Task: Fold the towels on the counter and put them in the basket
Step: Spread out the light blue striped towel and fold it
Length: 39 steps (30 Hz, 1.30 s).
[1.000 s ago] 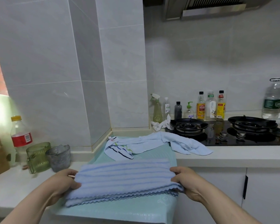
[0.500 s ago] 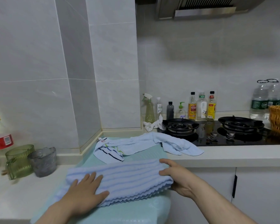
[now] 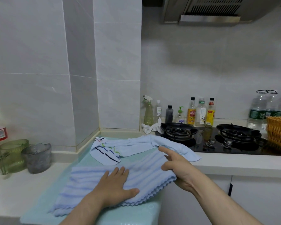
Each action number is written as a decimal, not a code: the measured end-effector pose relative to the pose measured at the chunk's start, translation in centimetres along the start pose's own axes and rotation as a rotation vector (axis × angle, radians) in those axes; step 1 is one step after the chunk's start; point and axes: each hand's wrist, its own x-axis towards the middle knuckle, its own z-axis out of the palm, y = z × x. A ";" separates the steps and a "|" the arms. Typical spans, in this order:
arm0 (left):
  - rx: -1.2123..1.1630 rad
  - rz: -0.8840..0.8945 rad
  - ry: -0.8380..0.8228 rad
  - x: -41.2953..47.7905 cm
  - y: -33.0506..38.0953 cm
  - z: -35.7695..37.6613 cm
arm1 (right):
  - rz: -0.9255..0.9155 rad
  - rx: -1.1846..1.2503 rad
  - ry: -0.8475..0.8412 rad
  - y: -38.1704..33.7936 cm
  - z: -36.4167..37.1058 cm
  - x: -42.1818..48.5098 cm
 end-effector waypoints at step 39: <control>-1.252 -0.368 0.335 -5.8 -11.0 -8.2 | -0.361 -0.960 0.080 8.2 14.4 -0.6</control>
